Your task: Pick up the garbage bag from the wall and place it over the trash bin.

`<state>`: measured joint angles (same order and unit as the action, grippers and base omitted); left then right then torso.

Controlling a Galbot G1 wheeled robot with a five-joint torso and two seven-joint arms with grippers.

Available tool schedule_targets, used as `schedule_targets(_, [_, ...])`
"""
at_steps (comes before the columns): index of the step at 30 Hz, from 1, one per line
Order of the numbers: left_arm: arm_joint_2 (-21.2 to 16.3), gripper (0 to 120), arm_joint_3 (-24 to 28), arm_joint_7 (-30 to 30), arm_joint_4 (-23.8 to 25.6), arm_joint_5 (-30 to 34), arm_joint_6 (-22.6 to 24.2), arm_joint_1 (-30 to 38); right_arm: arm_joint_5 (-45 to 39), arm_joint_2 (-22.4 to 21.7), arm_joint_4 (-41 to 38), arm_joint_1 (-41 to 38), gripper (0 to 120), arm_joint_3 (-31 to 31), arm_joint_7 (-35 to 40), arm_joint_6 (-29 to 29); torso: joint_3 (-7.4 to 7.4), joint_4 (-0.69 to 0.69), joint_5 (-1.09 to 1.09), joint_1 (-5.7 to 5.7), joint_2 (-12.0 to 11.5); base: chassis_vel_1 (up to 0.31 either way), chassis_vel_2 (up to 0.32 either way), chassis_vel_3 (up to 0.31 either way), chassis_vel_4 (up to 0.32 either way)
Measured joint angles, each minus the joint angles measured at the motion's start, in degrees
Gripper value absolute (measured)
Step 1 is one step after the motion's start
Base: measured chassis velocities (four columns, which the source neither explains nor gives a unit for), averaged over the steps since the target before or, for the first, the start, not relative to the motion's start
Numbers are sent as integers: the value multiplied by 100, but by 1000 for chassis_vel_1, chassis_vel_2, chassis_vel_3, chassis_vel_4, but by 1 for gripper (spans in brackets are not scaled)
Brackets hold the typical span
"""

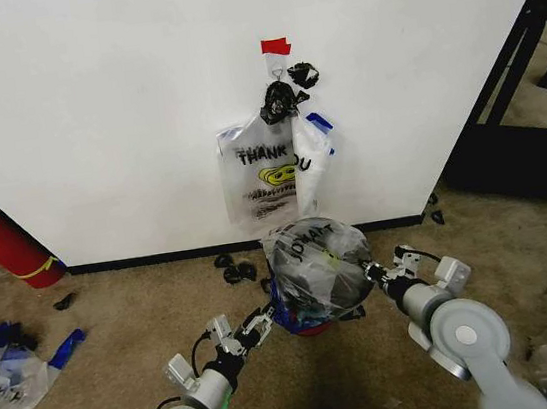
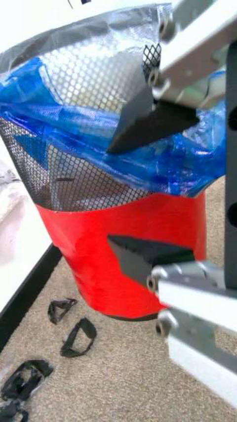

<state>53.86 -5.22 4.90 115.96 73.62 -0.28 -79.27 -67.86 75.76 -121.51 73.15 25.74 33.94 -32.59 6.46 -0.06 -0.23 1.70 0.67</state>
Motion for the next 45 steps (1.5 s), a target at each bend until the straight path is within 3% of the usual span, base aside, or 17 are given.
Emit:
schedule_targets(14, [69, 0, 12, 19, -32, -199, -80, 43, -6, 22, -22, -13, 1, -13, 27, 6, 0, 0, 0, 0, 0, 0, 0, 0, 0])
schedule_targets(25, [153, 0, -44, 627, -264, -484, -236, 154, -65, 14, -64, -14, 1, -12, 40, 4, 0, 0, 0, 0, 0, 0, 0, 0, 0])
schedule_targets(45, [264, 0, -156, 932, -388, -1228, 58, 96, -24, -9, -128, 11, 1, -235, -113, -44, 0, -1, 0, 0, 0, 0, 0, 0, 0])
